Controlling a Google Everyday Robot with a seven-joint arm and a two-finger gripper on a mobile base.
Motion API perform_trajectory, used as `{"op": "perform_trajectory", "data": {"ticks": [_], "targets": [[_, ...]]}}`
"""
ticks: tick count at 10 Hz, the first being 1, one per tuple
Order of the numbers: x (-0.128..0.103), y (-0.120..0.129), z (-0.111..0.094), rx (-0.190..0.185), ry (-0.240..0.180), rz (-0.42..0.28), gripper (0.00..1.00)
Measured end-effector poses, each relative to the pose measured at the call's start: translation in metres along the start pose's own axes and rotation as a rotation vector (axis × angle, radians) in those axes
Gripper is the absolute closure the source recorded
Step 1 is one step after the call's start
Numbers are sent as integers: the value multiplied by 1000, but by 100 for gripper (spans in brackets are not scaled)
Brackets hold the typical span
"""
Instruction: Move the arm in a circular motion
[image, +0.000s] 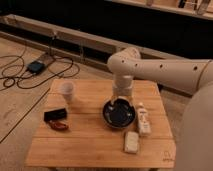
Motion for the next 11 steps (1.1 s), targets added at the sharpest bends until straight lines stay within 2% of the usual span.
{"op": "perform_trajectory", "data": {"ticks": [2, 4, 6, 9, 10, 11], "targets": [[-44, 11, -17, -2, -46, -4, 35], [-72, 53, -29, -14, -78, -63, 35], [-85, 104, -35, -20, -109, -140, 35], [-76, 175, -36, -6, -152, -278, 35], [-63, 197, -32, 4, -164, -339, 35], [-50, 207, -26, 15, -165, -384, 35]]}}
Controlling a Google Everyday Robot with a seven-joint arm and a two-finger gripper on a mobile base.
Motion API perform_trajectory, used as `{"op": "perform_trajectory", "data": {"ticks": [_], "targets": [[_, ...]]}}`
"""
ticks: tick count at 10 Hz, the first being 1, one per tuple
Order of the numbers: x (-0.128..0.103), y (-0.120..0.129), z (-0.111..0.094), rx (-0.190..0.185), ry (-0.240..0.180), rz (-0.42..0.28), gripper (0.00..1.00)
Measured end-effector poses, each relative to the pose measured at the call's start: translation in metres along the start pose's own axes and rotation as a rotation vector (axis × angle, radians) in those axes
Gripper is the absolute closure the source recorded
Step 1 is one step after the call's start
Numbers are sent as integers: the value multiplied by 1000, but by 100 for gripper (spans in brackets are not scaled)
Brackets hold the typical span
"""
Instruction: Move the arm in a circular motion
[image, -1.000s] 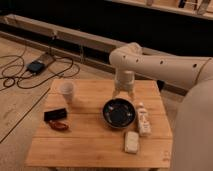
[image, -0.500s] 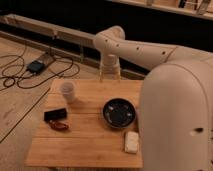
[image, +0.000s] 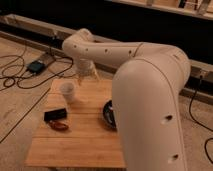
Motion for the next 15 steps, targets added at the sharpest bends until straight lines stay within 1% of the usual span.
{"op": "perform_trajectory", "data": {"ticks": [1, 3, 4, 5, 6, 7, 8, 9, 10, 11, 12, 13, 14, 15], "targets": [[18, 15, 6, 14, 2, -60, 35], [63, 27, 15, 45, 11, -153, 35], [86, 25, 20, 60, 22, -179, 35], [109, 22, 24, 61, 32, -188, 35], [130, 13, 28, 63, 48, -174, 35], [148, 0, 31, 61, 63, -143, 35], [165, -18, 34, 51, 82, -86, 35], [176, -36, 34, 40, 100, -23, 35], [178, -52, 35, 24, 104, 38, 35], [179, -81, 35, 20, 114, 119, 35], [176, -113, 36, 13, 115, 210, 35], [172, -141, 37, 19, 118, 274, 35], [166, -161, 37, 24, 117, 317, 35], [151, -193, 34, 37, 108, 378, 35]]}}
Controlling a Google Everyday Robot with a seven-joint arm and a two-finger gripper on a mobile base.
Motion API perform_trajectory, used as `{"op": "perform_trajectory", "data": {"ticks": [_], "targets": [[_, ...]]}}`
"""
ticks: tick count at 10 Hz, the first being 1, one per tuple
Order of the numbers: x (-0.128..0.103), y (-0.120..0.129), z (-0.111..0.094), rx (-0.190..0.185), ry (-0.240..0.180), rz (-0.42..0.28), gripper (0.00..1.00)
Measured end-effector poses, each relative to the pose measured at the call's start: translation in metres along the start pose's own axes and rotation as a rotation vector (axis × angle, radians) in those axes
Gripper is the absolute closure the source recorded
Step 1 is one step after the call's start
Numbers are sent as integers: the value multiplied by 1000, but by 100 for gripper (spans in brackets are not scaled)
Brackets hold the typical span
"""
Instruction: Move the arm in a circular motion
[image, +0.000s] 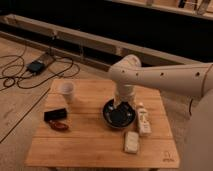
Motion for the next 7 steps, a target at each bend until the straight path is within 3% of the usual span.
{"op": "perform_trajectory", "data": {"ticks": [2, 3, 5, 7], "targets": [[-42, -18, -13, 3, -25, 57, 35], [-68, -10, -25, -8, -45, 61, 35], [-105, 19, -45, -22, -78, 32, 35], [-128, 75, -63, -46, -108, -45, 35]]}}
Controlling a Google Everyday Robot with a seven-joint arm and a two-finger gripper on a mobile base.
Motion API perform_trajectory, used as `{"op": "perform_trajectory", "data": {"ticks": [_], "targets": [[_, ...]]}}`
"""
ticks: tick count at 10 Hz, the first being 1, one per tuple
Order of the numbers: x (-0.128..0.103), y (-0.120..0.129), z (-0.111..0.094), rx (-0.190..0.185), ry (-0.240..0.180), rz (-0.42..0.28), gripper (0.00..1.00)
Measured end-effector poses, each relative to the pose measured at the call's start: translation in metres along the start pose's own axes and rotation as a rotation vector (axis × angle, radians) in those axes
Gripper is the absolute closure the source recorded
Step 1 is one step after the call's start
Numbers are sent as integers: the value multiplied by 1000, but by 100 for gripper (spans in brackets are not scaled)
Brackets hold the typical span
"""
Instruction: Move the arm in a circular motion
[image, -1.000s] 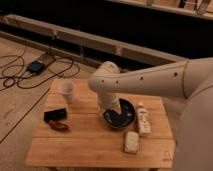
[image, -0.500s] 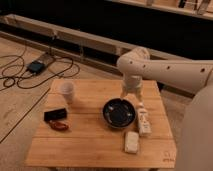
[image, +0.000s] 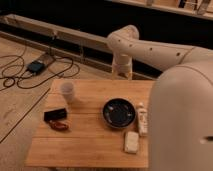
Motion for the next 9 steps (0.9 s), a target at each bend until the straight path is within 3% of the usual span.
{"op": "perform_trajectory", "data": {"ticks": [2, 4, 7, 9], "targets": [[-10, 54, -8, -16, -19, -91, 35], [1, 125, -11, -34, -27, -239, 35], [47, 185, -3, -52, -4, -410, 35], [97, 200, -1, -64, 29, -507, 35]]}}
